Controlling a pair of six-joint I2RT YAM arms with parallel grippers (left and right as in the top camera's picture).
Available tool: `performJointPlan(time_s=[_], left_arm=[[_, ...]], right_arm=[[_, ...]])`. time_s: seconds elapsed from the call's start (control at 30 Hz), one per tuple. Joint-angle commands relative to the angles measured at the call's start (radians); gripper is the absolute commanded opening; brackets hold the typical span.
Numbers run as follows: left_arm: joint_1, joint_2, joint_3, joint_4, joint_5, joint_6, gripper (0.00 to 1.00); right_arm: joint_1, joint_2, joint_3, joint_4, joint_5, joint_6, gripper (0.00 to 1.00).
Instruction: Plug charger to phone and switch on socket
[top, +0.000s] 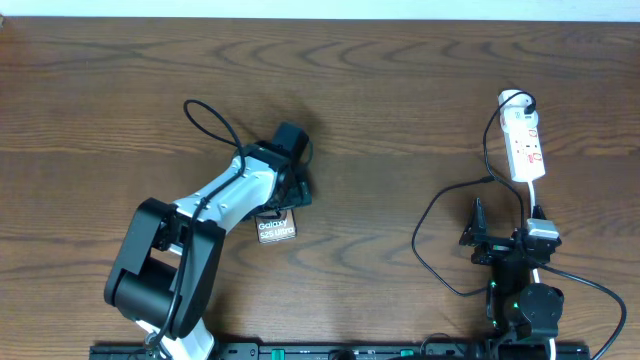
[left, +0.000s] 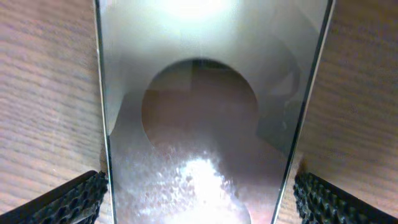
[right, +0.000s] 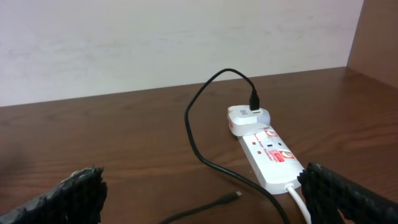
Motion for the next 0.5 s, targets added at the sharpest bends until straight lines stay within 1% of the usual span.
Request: performJointPlan(time_s=[0.0,0.03,0.1,0.47], left_arm=[[0.012,-0.003,-0.017,0.003,-0.041,0.060,0.98],[0.012,-0.003,-0.017,0.003,-0.041,0.085,0.98],[0.012,-0.003,-0.017,0.003,-0.041,0.097,0.98],[0.012,-0.002,-0.027,0.006,-0.029,0.100,0.98]], right_arm=[[0.010,-0.005,-0.001,-0.003,-0.003,-0.013,0.99],[0.010,-0.005,-0.001,-0.003,-0.003,-0.013,0.99],[0.010,-0.005,-0.001,-0.003,-0.003,-0.013,0.99],[0.010,-0.005,-0.001,-0.003,-0.003,-0.013,0.99]])
